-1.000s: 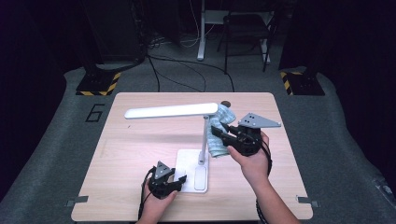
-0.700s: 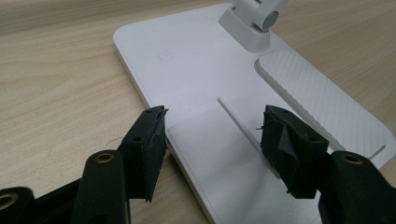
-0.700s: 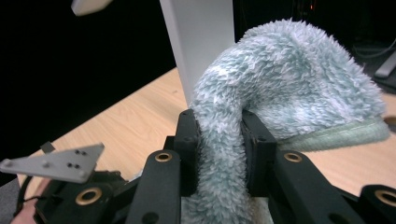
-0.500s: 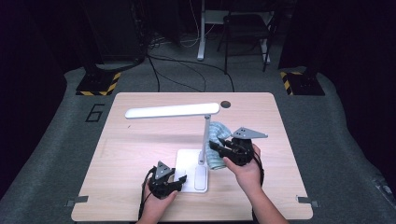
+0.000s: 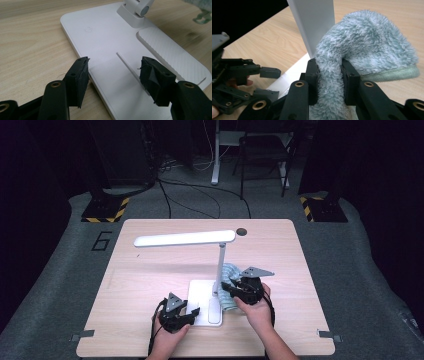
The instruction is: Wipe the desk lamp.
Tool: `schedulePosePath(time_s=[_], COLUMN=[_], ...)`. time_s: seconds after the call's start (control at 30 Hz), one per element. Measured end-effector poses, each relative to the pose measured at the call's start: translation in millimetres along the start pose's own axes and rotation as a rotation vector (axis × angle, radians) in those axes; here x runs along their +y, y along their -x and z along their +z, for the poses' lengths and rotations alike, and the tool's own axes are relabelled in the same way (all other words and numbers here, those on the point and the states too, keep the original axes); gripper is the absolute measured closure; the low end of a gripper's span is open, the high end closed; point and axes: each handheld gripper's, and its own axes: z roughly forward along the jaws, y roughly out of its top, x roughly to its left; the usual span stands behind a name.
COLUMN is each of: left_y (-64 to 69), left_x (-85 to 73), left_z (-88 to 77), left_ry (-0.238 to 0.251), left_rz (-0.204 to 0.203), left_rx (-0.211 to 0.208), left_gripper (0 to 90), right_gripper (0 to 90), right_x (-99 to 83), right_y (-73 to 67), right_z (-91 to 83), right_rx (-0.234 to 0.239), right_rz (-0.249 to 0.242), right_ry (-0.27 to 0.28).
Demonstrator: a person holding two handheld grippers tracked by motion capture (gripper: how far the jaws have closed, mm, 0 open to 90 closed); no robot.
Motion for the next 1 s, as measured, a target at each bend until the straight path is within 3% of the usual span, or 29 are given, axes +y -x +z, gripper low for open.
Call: schedulePosePath(time_s=[0.53,0.7,0.8,1.0], left_y=[0.1,-0.9,-0.8,-0.6], left_x=[-0.1,0.2,0.2,0.2], left_z=[0.3,0.8,0.8,0.5], left_ry=[0.004,0.004,0.004,0.002], left_rz=[-0.007,-0.01,-0.01,-0.008], left_rx=[0.0,-0.002,-0.002,0.001], left_gripper=[40.1,40.0,40.0,40.1], right_gripper=[71.2,71.2,71.1,70.9], right_x=[-23.3,-25.2,-27.9,-30.2], right_y=[8.4,11.3,14.9,27.8], right_z=[21.7,16.0,10.9,-10.2], right_rx=[-0.001,-0.015,-0.055,-0.087], right_rz=[0.034,0.016,-0.015,0.006], right_ry=[-0.061,-0.046,-0.045,0.003])
